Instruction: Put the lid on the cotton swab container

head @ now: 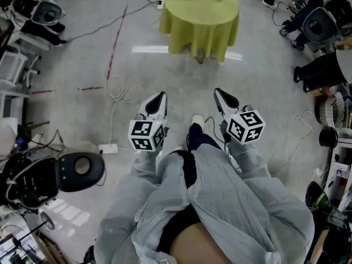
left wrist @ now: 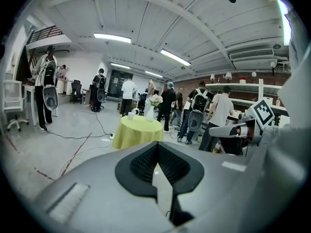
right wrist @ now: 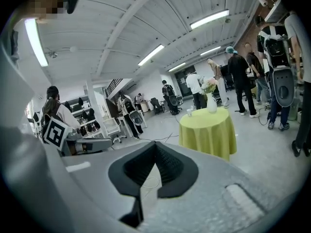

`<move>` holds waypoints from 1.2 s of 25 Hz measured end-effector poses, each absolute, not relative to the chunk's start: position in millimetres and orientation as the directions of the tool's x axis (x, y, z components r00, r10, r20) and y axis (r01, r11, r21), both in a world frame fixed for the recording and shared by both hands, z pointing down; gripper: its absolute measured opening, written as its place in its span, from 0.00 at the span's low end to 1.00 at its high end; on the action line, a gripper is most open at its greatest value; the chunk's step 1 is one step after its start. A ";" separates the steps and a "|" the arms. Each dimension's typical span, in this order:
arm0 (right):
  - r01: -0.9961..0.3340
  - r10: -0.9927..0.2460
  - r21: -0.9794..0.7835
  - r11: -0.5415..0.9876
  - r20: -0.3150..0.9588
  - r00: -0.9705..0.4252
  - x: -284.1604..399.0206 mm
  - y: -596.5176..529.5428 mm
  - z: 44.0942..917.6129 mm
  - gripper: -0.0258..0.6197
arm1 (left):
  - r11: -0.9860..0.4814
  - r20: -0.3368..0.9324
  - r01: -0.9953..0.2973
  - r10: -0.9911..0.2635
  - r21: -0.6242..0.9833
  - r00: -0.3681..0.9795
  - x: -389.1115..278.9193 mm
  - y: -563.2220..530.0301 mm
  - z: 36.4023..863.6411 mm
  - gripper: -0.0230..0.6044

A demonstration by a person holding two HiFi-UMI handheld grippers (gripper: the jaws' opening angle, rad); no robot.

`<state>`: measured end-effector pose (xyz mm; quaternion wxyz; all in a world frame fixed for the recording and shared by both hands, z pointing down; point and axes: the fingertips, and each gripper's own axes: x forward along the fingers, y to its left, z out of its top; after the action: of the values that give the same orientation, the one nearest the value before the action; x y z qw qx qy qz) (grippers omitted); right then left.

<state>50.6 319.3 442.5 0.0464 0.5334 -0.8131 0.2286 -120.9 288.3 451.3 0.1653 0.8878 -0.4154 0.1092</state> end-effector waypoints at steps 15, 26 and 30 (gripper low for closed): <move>-0.870 -0.806 -0.338 0.359 0.358 -0.471 102.6 209.8 455.0 0.04 | -0.564 0.337 -0.804 -0.732 0.189 0.593 -70.7 178.9 448.9 0.06; -0.853 -0.787 -0.338 0.398 0.353 -0.507 127.6 178.1 449.0 0.04 | -0.522 0.332 -0.834 -0.766 0.178 0.550 -50.1 156.8 444.5 0.06; -0.856 -0.801 -0.334 0.394 0.333 -0.499 136.1 174.5 444.5 0.04 | -0.523 0.331 -0.837 -0.771 0.158 0.544 -46.6 158.5 441.9 0.06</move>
<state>136.1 174.5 444.5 0.0589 0.4972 -0.8329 0.2357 -46.6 158.5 441.9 0.1503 0.8657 -0.4645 0.1105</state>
